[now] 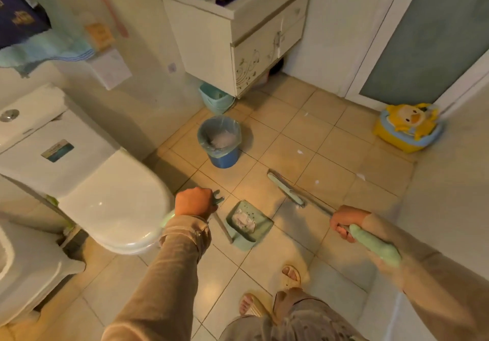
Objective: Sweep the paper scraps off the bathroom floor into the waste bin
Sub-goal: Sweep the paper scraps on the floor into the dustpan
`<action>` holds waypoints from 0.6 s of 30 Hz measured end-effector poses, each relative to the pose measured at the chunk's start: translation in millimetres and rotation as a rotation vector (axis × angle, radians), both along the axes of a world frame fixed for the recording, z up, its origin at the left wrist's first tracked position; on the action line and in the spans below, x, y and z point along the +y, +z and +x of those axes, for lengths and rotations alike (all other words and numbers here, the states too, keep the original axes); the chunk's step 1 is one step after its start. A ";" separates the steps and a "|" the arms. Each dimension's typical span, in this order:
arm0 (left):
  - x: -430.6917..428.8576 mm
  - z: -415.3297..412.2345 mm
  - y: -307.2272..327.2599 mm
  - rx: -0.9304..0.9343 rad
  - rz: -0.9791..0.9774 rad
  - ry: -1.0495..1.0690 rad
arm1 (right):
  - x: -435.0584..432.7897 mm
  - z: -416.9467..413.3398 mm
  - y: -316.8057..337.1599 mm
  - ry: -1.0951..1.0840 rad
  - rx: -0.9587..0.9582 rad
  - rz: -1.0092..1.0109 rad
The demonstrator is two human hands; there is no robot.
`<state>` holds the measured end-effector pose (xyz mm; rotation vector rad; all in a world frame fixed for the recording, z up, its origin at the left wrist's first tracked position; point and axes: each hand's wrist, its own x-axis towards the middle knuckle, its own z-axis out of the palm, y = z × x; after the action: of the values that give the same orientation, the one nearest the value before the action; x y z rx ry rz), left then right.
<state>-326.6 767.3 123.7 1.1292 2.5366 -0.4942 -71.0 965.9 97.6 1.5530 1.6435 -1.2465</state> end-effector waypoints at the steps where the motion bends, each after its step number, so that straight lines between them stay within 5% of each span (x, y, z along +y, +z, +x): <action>1: 10.1 3.4 -0.7 -0.007 0.004 -0.020 | 3.8 1.8 0.9 0.006 -0.024 0.016; 13: 110.2 30.7 -4.0 -0.003 -0.016 -0.225 | 53.9 16.3 -11.9 0.168 -0.168 0.113; 18: 126.9 31.9 -6.8 -0.025 -0.020 -0.245 | 40.4 16.8 -21.0 0.256 -0.256 -0.057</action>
<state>-294.7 894.2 116.9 1.4377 2.3778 -0.5599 -54.2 1006.3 76.6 1.3553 1.5673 -0.9127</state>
